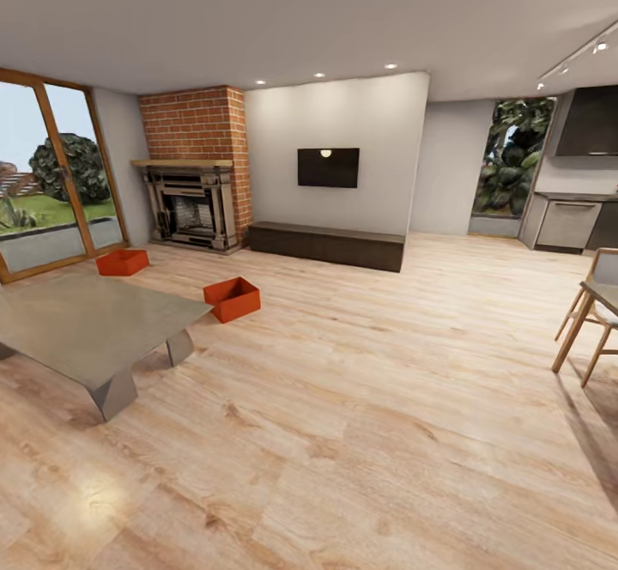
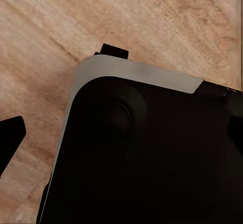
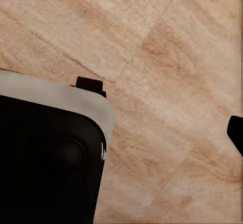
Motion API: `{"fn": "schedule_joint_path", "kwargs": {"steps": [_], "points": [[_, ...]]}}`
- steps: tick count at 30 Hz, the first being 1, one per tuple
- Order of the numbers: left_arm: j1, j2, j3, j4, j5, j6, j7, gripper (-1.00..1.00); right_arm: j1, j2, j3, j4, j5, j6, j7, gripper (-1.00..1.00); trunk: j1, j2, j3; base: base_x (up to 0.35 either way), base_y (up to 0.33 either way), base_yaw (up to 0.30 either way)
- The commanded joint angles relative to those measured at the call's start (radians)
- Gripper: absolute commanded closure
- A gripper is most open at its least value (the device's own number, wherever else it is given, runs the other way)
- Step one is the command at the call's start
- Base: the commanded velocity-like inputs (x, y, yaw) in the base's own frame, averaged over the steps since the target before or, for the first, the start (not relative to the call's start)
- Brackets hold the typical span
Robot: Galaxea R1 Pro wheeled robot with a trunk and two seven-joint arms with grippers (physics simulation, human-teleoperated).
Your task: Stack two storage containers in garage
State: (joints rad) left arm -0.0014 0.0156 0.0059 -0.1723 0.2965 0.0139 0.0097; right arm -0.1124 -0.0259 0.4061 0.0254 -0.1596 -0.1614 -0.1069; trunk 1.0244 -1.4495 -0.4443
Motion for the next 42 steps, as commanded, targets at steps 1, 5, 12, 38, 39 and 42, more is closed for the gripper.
{"fn": "schedule_joint_path", "kwargs": {"steps": [1, 5, 12, 38, 39, 42], "points": [[0.0, 0.0, 0.0, -0.001, 0.006, 0.001, 0.001, -1.0, -0.001, 0.0, 0.008, 0.002, -0.01, -0.006, -0.002, -1.0, 0.001, 0.0, -0.001, 0.325, 0.0, 0.0], [0.0, 0.0, 0.0, -0.001, 0.006, 0.001, 0.001, -1.0, -0.001, 0.001, 0.008, 0.002, -0.008, -0.006, -0.005, -1.0, 0.001, 0.0, -0.001, 0.325, 0.0, 0.0], [0.0, 0.0, 0.0, -0.003, 0.007, 0.005, 0.001, -1.0, -0.001, 0.005, 0.021, 0.002, -0.001, -0.003, -0.005, -1.0, 0.001, 0.0, -0.001, 0.325, 0.0, 0.0], [0.0, 0.001, 0.0, -0.006, 0.006, 0.017, 0.0, -1.0, -0.001, 0.007, 0.012, 0.002, -0.008, -0.005, -0.005, -1.0, 0.001, 0.0, -0.001, 0.325, 0.0, 0.0], [0.0, 0.001, 0.0, -0.006, 0.006, 0.017, 0.0, -1.0, -0.001, 0.007, 0.012, 0.002, -0.009, -0.004, -0.005, -1.0, 0.001, 0.0, -0.001, 0.325, 0.0, 0.0], [0.0, 0.001, 0.0, -0.005, 0.006, 0.017, 0.0, -1.0, -0.001, 0.007, 0.009, 0.002, -0.009, -0.004, -0.005, -1.0, 0.001, 0.0, -0.001, 0.325, 0.0, 0.0]]}}
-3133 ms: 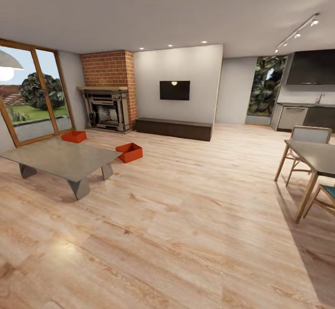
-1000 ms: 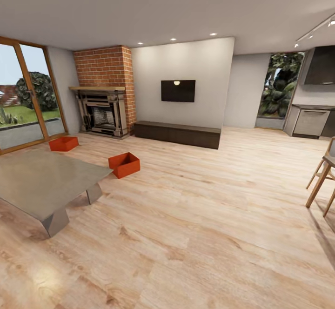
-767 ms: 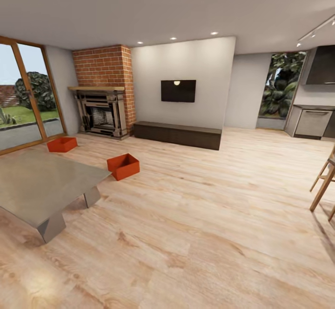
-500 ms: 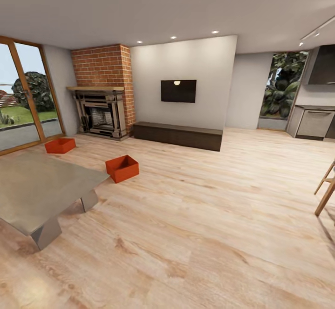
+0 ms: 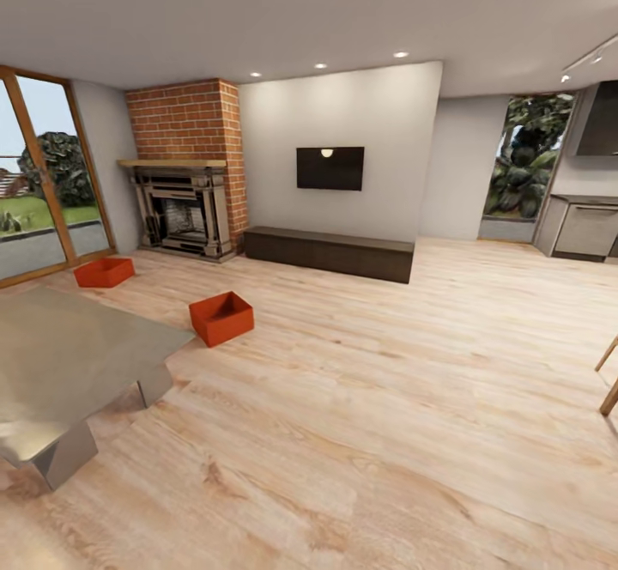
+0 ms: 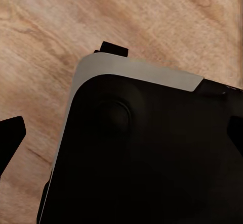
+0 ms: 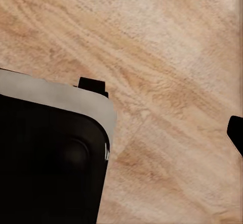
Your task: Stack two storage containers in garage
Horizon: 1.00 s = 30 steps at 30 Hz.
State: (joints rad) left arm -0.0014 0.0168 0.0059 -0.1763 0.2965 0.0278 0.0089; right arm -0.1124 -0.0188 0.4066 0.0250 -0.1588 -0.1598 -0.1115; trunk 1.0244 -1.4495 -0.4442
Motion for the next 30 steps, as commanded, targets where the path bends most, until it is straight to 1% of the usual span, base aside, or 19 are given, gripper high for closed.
{"fn": "schedule_joint_path", "kwargs": {"steps": [1, 14, 20, 30], "points": [[0.0, 0.0, 0.0, -0.001, 0.006, 0.003, 0.001, -1.0, -0.001, 0.0, 0.008, 0.003, -0.01, -0.006, 0.0, -1.0, 0.001, 0.0, -0.001, 0.325, 0.0, 0.0], [0.0, 0.0, 0.0, -0.003, 0.006, 0.001, 0.002, -1.0, -0.001, 0.001, 0.005, 0.003, -0.012, -0.007, 0.0, -1.0, 0.001, 0.0, -0.001, 0.325, 0.0, 0.0], [0.0, -0.001, 0.0, -0.001, 0.006, 0.001, 0.002, -1.0, -0.001, 0.001, 0.018, 0.003, -0.002, -0.001, 0.0, -1.0, 0.001, 0.0, -0.001, 0.325, 0.0, 0.0], [0.0, -0.003, 0.0, -0.002, 0.004, 0.002, 0.002, -1.0, -0.001, -0.004, 0.025, 0.003, 0.007, -0.001, 0.005, -1.0, 0.001, 0.0, -0.001, 0.325, 0.0, 0.0]]}}
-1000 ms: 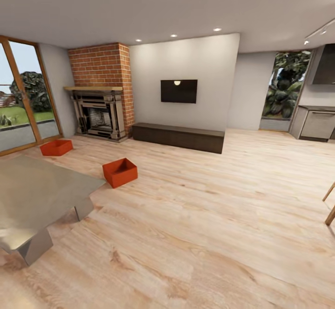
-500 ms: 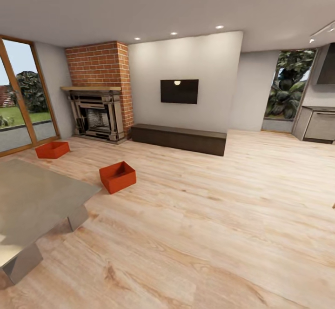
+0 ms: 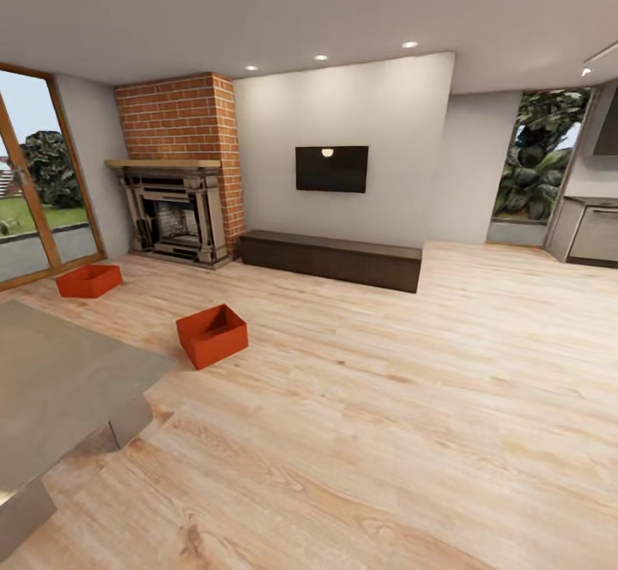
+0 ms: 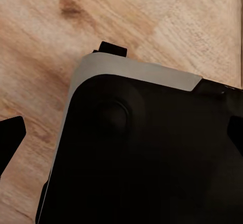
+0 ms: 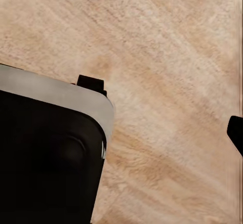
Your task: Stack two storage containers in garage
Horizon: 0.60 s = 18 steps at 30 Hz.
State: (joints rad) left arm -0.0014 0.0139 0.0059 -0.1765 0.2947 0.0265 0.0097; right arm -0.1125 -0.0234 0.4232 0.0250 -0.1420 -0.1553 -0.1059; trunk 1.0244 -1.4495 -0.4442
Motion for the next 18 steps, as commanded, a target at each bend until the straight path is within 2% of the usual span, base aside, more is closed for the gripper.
{"fn": "schedule_joint_path", "kwargs": {"steps": [1, 18], "points": [[0.0, 0.0, 0.0, -0.001, 0.006, 0.003, 0.001, -1.0, -0.001, 0.0, 0.008, 0.003, -0.011, -0.005, -0.002, -1.0, 0.001, 0.0, -0.001, 0.325, 0.0, 0.0], [0.0, 0.001, 0.0, -0.003, 0.006, 0.003, 0.001, -1.0, -0.001, 0.006, -0.005, 0.003, -0.027, -0.007, -0.001, -1.0, 0.001, 0.0, -0.001, 0.325, 0.0, 0.0]]}}
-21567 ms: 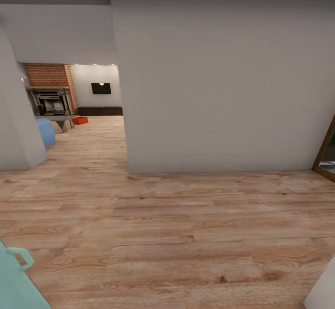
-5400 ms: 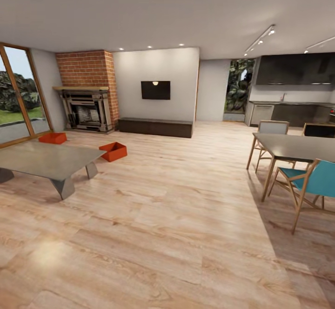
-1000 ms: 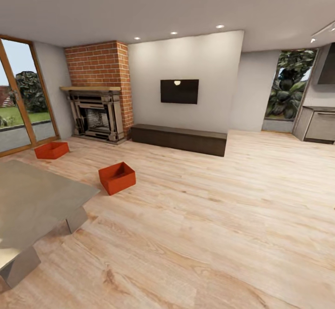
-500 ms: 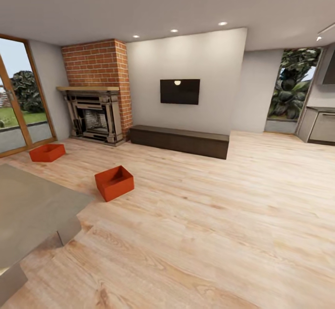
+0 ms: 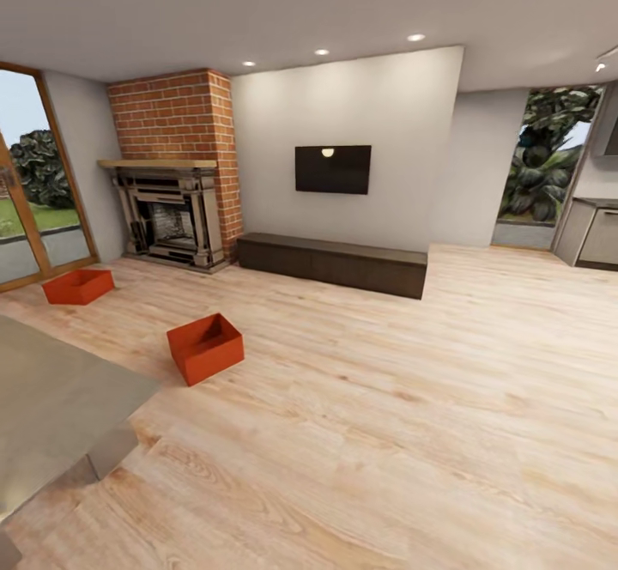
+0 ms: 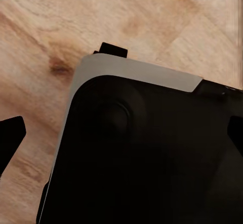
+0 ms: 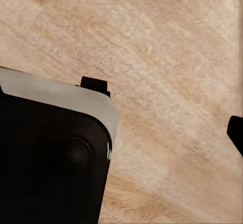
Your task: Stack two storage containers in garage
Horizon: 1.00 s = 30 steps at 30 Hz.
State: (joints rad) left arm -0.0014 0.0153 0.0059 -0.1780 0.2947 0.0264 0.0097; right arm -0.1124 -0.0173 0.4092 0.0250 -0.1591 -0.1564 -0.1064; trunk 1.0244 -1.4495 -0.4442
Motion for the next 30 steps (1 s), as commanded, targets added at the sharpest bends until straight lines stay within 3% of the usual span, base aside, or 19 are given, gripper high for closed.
{"fn": "schedule_joint_path", "kwargs": {"steps": [1, 9, 22, 30], "points": [[0.0, 0.0, 0.0, -0.001, 0.006, 0.003, 0.001, -1.0, -0.001, 0.0, 0.008, 0.003, -0.01, -0.006, -0.001, -1.0, 0.001, 0.0, -0.001, 0.325, 0.0, 0.0], [0.0, 0.0, 0.0, -0.001, 0.006, 0.003, 0.001, -1.0, -0.001, 0.0, 0.003, 0.0, -0.013, -0.009, 0.0, -1.0, 0.001, 0.0, -0.001, 0.325, 0.0, 0.022], [0.0, 0.0, 0.0, 0.0, 0.006, 0.003, 0.001, -1.0, -0.001, -0.001, 0.002, -0.001, -0.014, -0.01, 0.0, -1.0, 0.001, 0.0, -0.001, 0.325, 0.0, 0.234], [0.0, 0.0, 0.0, 0.0, 0.006, 0.002, 0.001, -1.0, -0.001, -0.007, 0.015, -0.002, -0.001, -0.003, 0.002, -1.0, 0.001, 0.0, -0.001, 0.325, -0.008, 0.034]]}}
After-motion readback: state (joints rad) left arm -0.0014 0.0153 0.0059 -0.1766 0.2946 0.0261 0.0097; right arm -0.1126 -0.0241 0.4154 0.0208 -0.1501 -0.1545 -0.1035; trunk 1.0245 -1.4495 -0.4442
